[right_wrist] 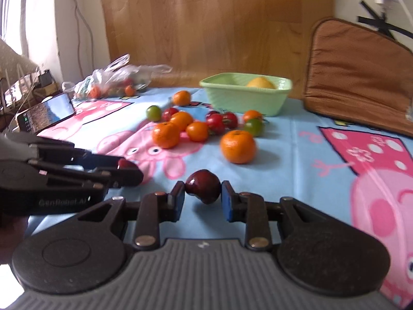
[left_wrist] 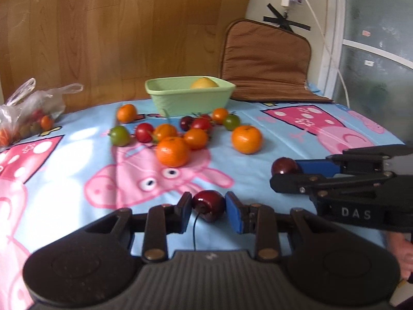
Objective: Organize fruits
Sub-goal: 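Grasp a dark red cherry with the left gripper while the right gripper grasps another cherry, then lower both cherries into the green bowl and open both grippers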
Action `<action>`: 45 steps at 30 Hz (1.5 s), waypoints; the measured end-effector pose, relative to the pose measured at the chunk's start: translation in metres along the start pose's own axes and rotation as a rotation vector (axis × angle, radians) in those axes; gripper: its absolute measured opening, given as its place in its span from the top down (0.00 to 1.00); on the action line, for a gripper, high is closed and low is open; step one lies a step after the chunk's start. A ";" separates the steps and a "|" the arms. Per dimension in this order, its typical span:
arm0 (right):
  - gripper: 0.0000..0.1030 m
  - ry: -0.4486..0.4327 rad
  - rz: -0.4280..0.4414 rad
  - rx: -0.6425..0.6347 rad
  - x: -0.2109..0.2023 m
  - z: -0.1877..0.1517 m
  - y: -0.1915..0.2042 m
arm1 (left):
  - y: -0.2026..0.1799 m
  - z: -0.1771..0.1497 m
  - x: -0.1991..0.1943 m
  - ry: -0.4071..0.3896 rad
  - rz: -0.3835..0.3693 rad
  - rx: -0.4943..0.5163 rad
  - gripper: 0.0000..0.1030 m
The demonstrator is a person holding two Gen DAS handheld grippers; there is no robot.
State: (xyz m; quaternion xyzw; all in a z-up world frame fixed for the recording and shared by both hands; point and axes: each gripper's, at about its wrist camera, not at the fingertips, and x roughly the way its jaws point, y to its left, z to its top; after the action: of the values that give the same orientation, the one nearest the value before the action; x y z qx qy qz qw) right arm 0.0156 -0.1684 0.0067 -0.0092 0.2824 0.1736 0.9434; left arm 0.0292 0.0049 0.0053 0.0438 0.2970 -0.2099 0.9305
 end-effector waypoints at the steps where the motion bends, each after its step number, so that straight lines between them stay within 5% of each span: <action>1: 0.68 -0.006 -0.008 0.005 -0.003 -0.001 -0.003 | -0.004 -0.001 0.001 0.002 -0.001 0.011 0.72; 15: 0.66 0.019 0.002 0.036 -0.006 -0.013 -0.013 | -0.013 -0.004 0.004 0.014 0.061 0.056 0.64; 23: 0.69 0.010 0.021 0.039 -0.009 -0.013 -0.015 | -0.018 0.001 0.003 0.013 0.040 0.084 0.72; 29: 0.69 -0.082 0.055 0.062 -0.013 0.022 -0.031 | -0.004 0.067 0.004 -0.077 0.031 0.072 0.72; 36: 0.68 -0.189 0.063 0.113 0.031 0.134 -0.080 | 0.032 0.169 0.059 -0.120 0.047 -0.027 0.72; 45: 0.68 -0.073 0.100 0.120 0.117 0.135 -0.087 | 0.075 0.181 0.146 -0.018 0.053 -0.141 0.71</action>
State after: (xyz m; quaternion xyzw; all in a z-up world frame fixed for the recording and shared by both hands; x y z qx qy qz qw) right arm 0.2071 -0.1971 0.0501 0.0678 0.2578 0.2037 0.9421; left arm 0.2650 -0.0179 0.0672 -0.0160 0.3016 -0.1643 0.9390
